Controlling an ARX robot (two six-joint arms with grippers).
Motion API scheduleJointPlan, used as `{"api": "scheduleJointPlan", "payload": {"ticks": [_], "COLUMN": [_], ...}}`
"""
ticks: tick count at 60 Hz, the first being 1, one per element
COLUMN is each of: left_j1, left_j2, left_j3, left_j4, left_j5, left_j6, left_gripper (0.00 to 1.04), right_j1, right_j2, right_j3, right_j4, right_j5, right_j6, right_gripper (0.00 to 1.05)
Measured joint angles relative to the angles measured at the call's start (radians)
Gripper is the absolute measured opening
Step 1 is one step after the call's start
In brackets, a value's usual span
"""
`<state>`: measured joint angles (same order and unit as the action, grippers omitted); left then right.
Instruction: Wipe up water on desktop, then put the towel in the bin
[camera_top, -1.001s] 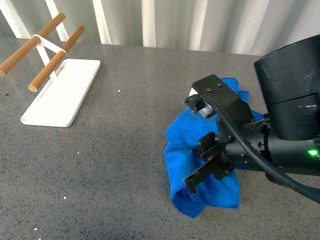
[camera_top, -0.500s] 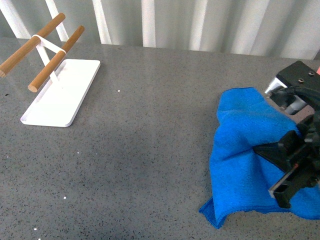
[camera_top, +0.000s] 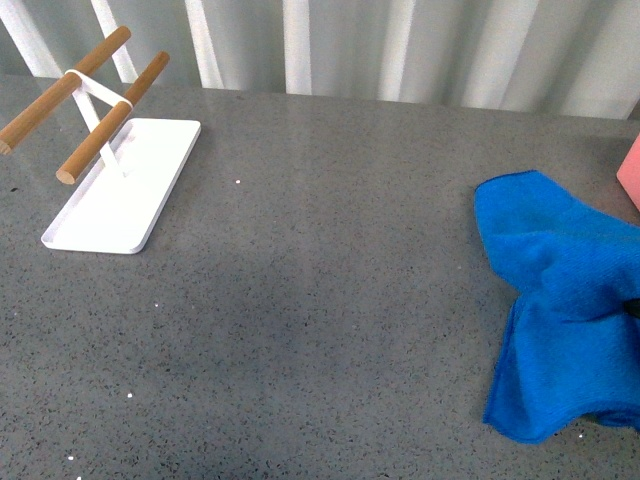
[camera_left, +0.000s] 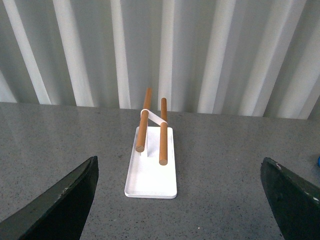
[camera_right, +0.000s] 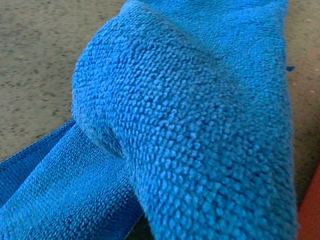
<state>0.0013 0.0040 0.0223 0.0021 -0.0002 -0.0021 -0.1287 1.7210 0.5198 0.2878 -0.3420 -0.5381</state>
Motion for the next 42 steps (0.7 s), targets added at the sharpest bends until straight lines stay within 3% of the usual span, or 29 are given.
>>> {"api": "scheduleJointPlan", "payload": {"ticks": [8,27,42], "left_j1": [0.000,0.000,0.000], "left_j2": [0.000,0.000,0.000], "left_j3": [0.000,0.000,0.000], "left_j4": [0.000,0.000,0.000], "left_j5": [0.000,0.000,0.000], "left_j6": [0.000,0.000,0.000], "left_gripper": [0.98,0.98,0.98], "right_j1": [-0.023,0.041,-0.068], "right_j2": [0.008,0.013,-0.160], "right_j3": [0.064,0.323,0.528], "right_j4": [-0.011,-0.052,-0.149], "right_j5": [0.010,0.024,0.000], "right_j6": [-0.012,-0.021,-0.027], "right_gripper": [0.03,0.03,0.03]}}
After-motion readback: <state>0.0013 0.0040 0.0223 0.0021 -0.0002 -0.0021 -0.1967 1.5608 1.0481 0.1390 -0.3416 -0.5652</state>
